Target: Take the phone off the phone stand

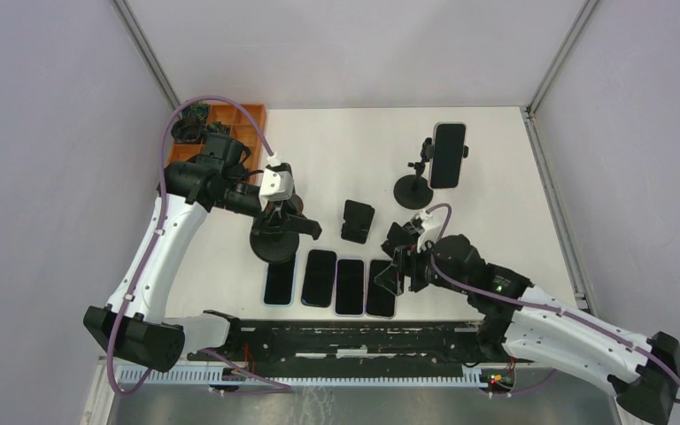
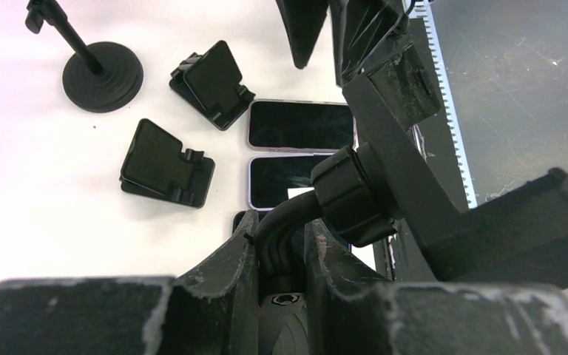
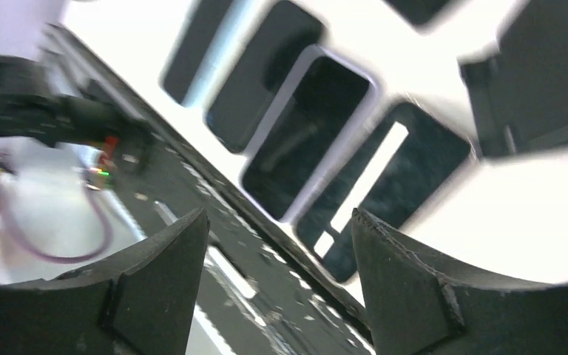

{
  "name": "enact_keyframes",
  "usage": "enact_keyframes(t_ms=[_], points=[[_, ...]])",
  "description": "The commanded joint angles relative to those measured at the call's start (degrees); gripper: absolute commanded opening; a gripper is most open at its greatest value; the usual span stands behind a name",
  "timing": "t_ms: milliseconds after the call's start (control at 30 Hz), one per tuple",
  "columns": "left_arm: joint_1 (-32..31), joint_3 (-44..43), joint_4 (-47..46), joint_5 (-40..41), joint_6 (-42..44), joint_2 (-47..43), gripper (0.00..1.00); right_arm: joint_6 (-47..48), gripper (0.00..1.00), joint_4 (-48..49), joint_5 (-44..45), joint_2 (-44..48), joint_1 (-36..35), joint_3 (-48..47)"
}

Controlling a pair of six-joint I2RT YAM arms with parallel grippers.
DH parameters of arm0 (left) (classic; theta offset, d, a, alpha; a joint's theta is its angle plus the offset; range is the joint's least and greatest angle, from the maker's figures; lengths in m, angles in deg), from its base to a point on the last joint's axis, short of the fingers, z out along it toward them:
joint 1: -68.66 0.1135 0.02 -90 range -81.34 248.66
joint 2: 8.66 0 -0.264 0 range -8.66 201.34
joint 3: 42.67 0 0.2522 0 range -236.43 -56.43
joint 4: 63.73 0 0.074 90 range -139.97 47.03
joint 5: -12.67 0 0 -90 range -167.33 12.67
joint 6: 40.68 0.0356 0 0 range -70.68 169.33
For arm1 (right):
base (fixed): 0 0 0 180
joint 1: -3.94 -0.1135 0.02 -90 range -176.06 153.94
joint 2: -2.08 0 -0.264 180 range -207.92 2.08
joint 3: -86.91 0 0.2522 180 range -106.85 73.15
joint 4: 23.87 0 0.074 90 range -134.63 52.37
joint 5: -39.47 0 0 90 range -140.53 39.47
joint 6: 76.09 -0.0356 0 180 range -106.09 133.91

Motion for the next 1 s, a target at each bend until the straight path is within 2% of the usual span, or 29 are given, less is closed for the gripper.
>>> enact_keyframes(t_ms=[0,233,300,400,600,667,733,833,967], points=[[0.1,-2.7,-3.8,-5.2,-2.6,-0.1,0.02,4.1,0.78,1.6,-4.1,1.0,0.0,-12.0],[0.1,-3.2,-4.1,-3.7,-1.7,0.1,0.02,-0.2,0.80,19.6,-22.5,-15.7,0.0,-27.4],[0.1,-2.8,-4.1,-2.5,-0.6,-0.3,0.02,-0.4,0.84,20.1,-27.5,-21.5,-0.1,-33.0],[0.1,-2.4,-4.1,-1.8,0.1,-0.3,0.02,0.0,0.98,19.3,-30.1,-26.6,-0.5,-38.9],[0.0,-2.0,-4.1,-2.4,0.9,0.3,0.02,0.8,0.98,17.3,-32.0,-32.2,-0.7,-44.1],[0.0,-1.9,-4.1,-2.7,1.0,0.6,0.02,0.3,0.92,18.4,-32.7,-33.2,-0.8,-44.2],[-0.1,-1.9,-4.1,-2.6,1.1,0.7,0.02,-0.5,0.81,20.4,-33.6,-33.8,-0.8,-43.8],[-0.1,-1.3,-3.9,-2.2,1.6,0.8,0.02,-1.5,0.57,23.4,-35.6,-35.1,-0.7,-44.0],[-0.2,-1.3,-1.1,-2.0,4.5,1.6,0.02,-1.9,0.50,25.1,-38.8,-37.2,-0.7,-45.4]])
